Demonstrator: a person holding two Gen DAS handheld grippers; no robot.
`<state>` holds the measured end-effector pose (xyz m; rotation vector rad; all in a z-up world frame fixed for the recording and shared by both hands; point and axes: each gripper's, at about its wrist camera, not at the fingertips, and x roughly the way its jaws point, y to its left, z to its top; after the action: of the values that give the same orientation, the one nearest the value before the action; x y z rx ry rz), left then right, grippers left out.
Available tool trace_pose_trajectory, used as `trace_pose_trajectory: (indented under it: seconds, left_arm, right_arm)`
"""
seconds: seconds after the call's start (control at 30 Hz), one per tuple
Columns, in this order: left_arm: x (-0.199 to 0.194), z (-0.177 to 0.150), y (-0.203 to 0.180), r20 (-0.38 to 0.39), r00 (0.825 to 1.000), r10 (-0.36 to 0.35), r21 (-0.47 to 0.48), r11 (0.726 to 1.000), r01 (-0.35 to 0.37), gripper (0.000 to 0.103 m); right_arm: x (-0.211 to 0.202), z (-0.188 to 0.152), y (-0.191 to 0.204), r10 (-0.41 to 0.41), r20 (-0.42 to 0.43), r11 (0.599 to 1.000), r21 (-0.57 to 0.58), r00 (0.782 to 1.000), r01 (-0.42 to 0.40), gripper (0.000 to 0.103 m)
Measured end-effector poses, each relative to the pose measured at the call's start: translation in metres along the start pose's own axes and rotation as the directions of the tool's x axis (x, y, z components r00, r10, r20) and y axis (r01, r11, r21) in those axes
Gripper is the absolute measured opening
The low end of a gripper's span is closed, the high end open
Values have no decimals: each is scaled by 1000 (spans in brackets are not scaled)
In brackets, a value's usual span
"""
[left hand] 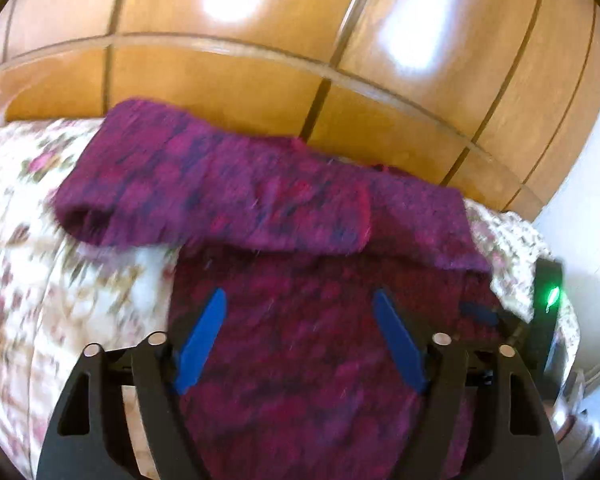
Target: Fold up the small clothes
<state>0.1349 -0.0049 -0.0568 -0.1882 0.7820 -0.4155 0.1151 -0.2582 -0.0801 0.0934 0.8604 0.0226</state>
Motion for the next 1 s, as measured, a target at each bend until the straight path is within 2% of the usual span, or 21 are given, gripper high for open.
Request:
trace_pose_trajectory:
  seconds: [0.03, 0.13, 0.23, 0.37, 0.43, 0.53, 0.6, 0.67, 0.83, 0.93, 1.0]
  left_arm:
    - [-1, -4, 1, -7, 1000, 4, -3, 1000, -4, 70]
    - [-4, -23, 8, -27, 999, 28, -19, 999, -28, 70]
    - [-2, -31, 15, -37, 998, 42, -44, 998, -44, 70]
    - [8, -32, 26, -56, 997, 50, -95, 994, -55, 70]
    - [11, -34, 30, -59, 997, 45, -104, 993, -51, 70]
    - [14, -37, 27, -52, 997, 62, -85, 994, -66, 70]
    - [16, -38, 26, -51, 996, 70, -74, 995, -73, 70]
    - [17, -39, 27, -51, 997, 64, -79, 995, -68, 70]
    - [19, -41, 25, -53, 997, 62, -81, 994, -67, 70]
    - [20, -42, 23, -54, 996, 69, -76, 994, -73, 70]
    - [21, -42, 23, -55, 996, 71, -75, 994, -75, 70]
  right_arm:
    - [-5, 4, 0, 23, 13, 1000, 12, 1000, -23, 83]
    - [-16, 22, 5, 143, 47, 987, 72, 989, -146, 74]
    - [-14, 44, 23, 230, 64, 968, 89, 971, -235, 70]
    - [9, 70, 48, 287, 42, 952, 104, 957, -289, 65]
    - [31, 82, 58, 296, -2, 947, 132, 955, -293, 58]
    - [46, 93, 65, 267, -30, 957, 128, 963, -261, 23]
    - [32, 102, 68, 264, 5, 959, 107, 964, -263, 10]
    - [9, 108, 62, 253, 73, 962, 83, 965, -259, 9]
    - [-61, 123, 20, 213, 247, 968, 79, 945, -239, 9]
    - [-78, 123, -17, 147, 284, 975, 121, 947, -188, 8]
    - [-77, 118, -43, 82, 272, 979, 158, 959, -129, 8]
